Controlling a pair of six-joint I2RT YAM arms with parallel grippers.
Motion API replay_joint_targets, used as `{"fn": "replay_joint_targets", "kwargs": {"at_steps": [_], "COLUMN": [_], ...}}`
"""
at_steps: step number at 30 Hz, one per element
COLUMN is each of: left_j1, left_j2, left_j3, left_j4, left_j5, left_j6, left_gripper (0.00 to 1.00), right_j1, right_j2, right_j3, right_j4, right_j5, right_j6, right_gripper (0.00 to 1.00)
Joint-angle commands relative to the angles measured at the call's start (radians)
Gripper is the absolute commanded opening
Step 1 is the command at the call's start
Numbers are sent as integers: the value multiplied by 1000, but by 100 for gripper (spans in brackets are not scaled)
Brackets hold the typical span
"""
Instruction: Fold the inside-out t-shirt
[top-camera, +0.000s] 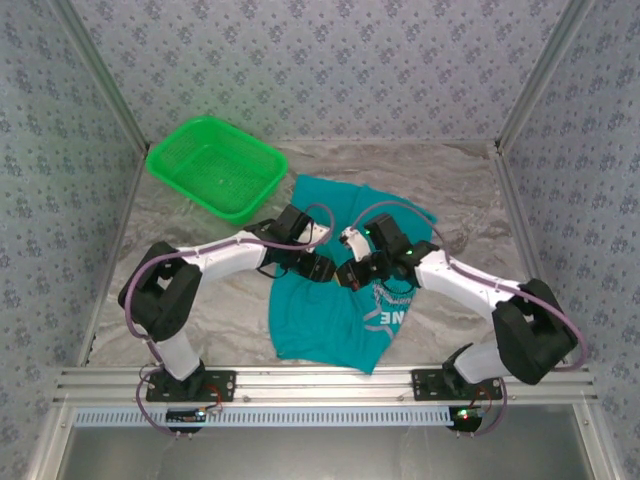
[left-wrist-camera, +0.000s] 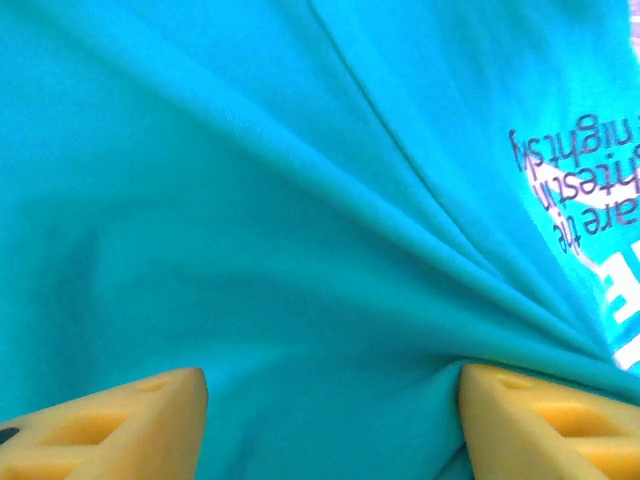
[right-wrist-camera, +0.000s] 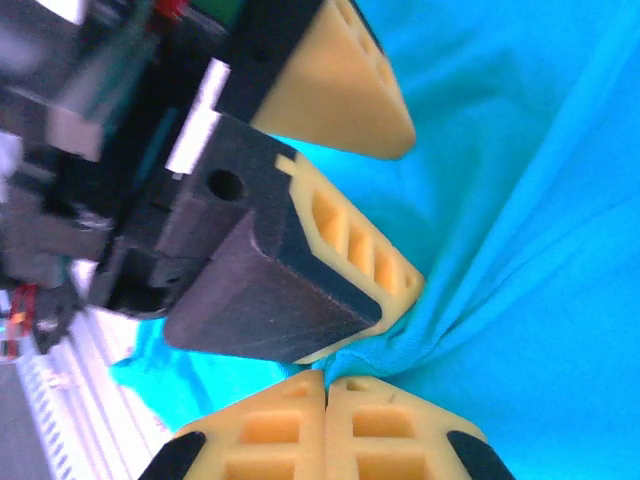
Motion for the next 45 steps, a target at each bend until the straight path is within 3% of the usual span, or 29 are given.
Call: {"fn": "replay_joint_targets", "kwargs": {"at_steps": [1, 4, 8, 10, 15, 17, 21, 27, 30, 34, 37, 39, 41, 45], "left_j1": [-7, -4, 35, 72, 107, 106, 108, 106, 110, 105, 91, 64, 34, -3], "left_j2": [-20, -29, -65, -86, -160, -170, -178, -195, -218, -229, -263, -289, -292, -218], "left_j3": [-27, -42, -59, -86, -186, -203, -236, -241, -213, -139, -141, -148, -145, -100], "left_j4": [101, 142, 161, 177, 246, 237, 235, 236, 159, -39, -50, -40, -18, -14], "left_j5": [124, 155, 197, 247, 361, 398, 416, 442, 402, 257, 201, 121, 82, 4], "left_j6": [78, 72, 16, -42, -187, -240, -330, -407, -365, -227, -128, -66, -12, 65], "left_gripper": [65, 37, 0, 0, 0, 0, 0, 0, 0, 2, 29, 37, 53, 60], "right_j1": [-54, -84, -93, -103, -80, -38, 34, 175, 212, 234, 233, 208, 185, 166], "right_j2": [-21, -12, -16, -27, -13, 4, -12, -168, -199, -163, -75, -21, 12, 13], "right_j3": [-6, 10, 9, -16, -63, -68, -72, -33, -19, -17, -15, -2, -10, -33], "right_j4": [43, -4, -96, -95, -96, -87, -82, -177, -185, -121, -57, -58, -39, 13], "right_j5": [-243, -309, -144, -48, 298, 391, 406, 542, 560, 506, 493, 505, 474, 393], "right_j6": [-95, -164, -211, -197, -66, -24, -7, -24, -19, -6, 17, 66, 88, 62], "right_gripper": [0, 0, 2, 13, 13, 23, 33, 36, 40, 42, 43, 43, 41, 12]}}
